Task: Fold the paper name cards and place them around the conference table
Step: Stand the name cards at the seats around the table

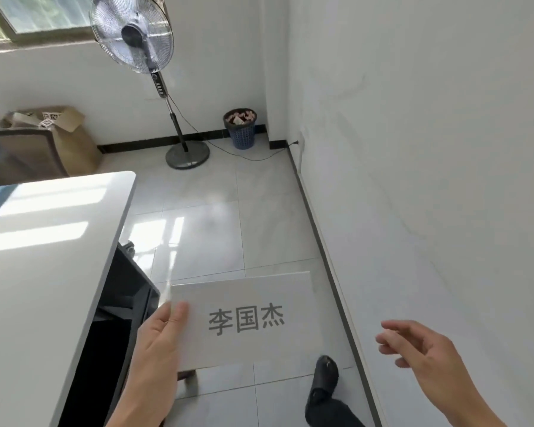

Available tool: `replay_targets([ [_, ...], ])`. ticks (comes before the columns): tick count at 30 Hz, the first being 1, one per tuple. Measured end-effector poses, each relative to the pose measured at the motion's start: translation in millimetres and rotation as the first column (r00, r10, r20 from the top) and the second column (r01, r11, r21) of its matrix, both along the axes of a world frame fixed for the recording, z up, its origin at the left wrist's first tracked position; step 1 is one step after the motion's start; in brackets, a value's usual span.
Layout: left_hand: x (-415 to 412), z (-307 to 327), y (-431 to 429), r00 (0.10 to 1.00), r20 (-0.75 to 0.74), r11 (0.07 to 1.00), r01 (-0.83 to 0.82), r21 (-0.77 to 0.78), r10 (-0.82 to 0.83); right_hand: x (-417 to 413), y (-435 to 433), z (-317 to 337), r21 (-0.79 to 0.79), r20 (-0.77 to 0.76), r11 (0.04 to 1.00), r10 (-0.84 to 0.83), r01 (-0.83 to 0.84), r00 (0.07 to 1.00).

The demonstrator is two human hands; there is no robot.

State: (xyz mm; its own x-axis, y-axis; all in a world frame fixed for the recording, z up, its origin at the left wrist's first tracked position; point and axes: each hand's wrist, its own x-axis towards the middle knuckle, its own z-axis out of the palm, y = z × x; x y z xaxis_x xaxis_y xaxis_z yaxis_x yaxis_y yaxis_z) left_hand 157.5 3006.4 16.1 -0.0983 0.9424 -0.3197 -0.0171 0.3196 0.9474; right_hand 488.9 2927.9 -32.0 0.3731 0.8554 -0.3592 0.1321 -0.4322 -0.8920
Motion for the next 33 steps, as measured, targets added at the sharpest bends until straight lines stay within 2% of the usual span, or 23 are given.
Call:
replay_targets([
  [7, 34, -22, 157, 0.997, -0.004, 0.997, -0.079, -0.010, 0.079, 45, 195, -28, 0.012, -0.024, 1.000, 0.002, -0.001, 1.000],
  [12, 38, -10, 258, 0.982, 0.000, 0.982, -0.190, -0.016, 0.190, 46, 366, -4, 0.090, -0.033, 0.986, 0.143, -0.139, 0.989],
  [16, 27, -9, 322, 0.948, 0.064, 0.950, -0.313, -0.016, 0.313, 31, 482, 9, 0.145, -0.016, 0.953, 0.270, -0.265, 0.963],
  [22, -5, -35, 452, 0.890, 0.041, 0.891, -0.451, -0.054, 0.453, 3, 623, -21, 0.072, -0.010, 0.939, 0.338, -0.337, 0.941],
  [27, -36, -30, 592, 0.884, 0.002, 0.884, -0.466, -0.038, 0.467, -17, 733, -26, 0.015, -0.025, 0.953, 0.304, -0.304, 0.952],
  [33, -67, -2, 739, 0.917, 0.100, 0.920, -0.391, 0.034, 0.386, -51, 868, -5, 0.027, -0.013, 0.954, 0.299, -0.299, 0.954],
])
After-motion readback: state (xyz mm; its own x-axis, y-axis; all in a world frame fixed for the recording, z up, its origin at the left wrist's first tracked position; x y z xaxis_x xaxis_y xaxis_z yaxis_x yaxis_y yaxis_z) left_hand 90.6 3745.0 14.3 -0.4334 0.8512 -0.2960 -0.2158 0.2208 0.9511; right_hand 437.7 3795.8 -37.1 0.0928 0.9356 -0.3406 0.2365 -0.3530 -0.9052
